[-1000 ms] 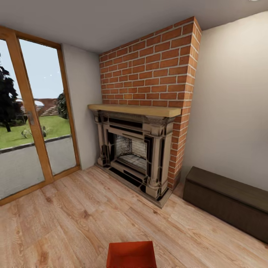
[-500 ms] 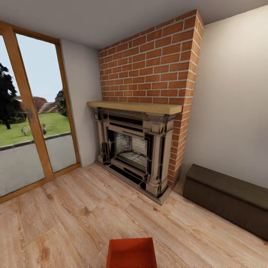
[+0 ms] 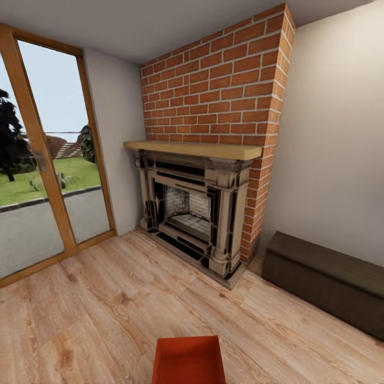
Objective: Move the two storage containers from the living room to the garage. In the garage, place one container on the floor and stack the other container on top of it (either order is fine).
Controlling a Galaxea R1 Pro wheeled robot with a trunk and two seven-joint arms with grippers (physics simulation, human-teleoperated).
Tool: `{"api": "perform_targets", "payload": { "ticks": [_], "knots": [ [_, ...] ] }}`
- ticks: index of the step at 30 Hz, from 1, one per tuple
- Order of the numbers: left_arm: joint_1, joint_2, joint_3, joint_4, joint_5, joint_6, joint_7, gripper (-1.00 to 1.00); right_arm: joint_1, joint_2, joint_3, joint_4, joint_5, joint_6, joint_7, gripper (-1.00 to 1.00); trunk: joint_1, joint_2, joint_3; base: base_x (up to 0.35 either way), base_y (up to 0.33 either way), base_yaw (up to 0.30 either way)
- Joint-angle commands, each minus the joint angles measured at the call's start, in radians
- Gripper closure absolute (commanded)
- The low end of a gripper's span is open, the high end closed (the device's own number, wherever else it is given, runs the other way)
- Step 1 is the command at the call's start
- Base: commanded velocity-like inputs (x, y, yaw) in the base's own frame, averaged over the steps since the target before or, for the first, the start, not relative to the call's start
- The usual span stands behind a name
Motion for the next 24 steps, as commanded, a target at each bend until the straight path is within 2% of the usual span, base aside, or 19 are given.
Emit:
{"api": "perform_targets", "payload": {
  "ticks": [1, 11, 24],
  "knots": [
    [-0.001, 0.0, -0.009, 0.0, 0.007, -0.003, 0.002, -1.0, -0.001, 0.0, 0.009, 0.003, -0.009, -0.006, -0.001, -1.0, 0.0, -0.001, -0.003, 0.0, 0.0, 0.0],
    [-0.001, 0.0, -0.009, 0.0, 0.007, -0.003, 0.002, -1.0, -0.001, 0.001, 0.009, 0.003, -0.009, -0.006, -0.002, -1.0, 0.0, -0.001, -0.019, 0.0, 0.0, 0.001],
    [-0.001, 0.0, -0.009, 0.0, 0.007, -0.003, 0.002, -1.0, -0.001, 0.001, 0.01, 0.003, -0.009, -0.007, -0.002, -1.0, 0.0, -0.001, -0.039, 0.0, 0.0, 0.059]
  ]
}}
